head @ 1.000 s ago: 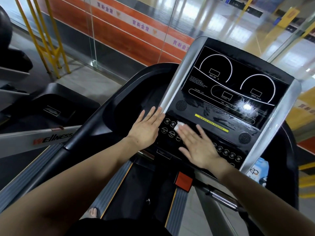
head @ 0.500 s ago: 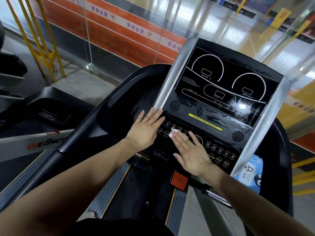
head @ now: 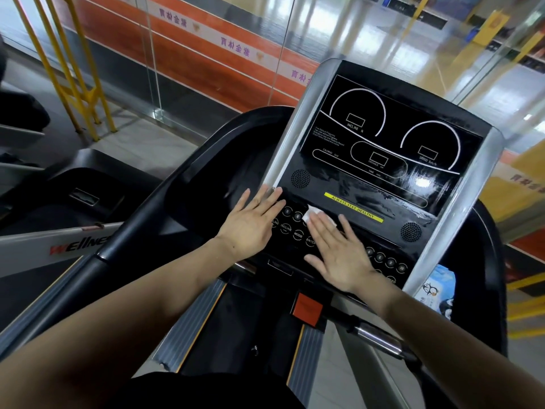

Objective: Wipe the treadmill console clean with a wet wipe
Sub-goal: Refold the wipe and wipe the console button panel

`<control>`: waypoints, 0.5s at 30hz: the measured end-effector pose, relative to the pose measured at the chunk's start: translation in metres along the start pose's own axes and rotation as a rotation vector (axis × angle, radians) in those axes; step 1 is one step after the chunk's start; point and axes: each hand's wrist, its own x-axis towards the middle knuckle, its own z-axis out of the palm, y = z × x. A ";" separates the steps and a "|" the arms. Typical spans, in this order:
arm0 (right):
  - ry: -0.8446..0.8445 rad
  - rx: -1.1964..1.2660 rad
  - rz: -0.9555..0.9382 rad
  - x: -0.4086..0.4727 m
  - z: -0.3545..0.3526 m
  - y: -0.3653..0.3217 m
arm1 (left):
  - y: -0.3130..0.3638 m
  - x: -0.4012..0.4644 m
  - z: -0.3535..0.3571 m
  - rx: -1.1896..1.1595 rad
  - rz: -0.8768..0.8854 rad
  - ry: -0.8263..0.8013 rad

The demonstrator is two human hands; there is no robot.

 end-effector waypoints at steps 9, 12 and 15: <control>0.002 0.025 -0.087 -0.012 0.001 0.008 | 0.012 0.010 -0.003 0.095 0.028 -0.057; 0.036 0.076 0.062 -0.012 0.000 0.008 | 0.015 0.013 -0.002 0.117 0.024 -0.102; 0.011 0.150 -0.050 -0.024 0.012 -0.024 | 0.015 0.014 -0.001 0.142 0.047 -0.135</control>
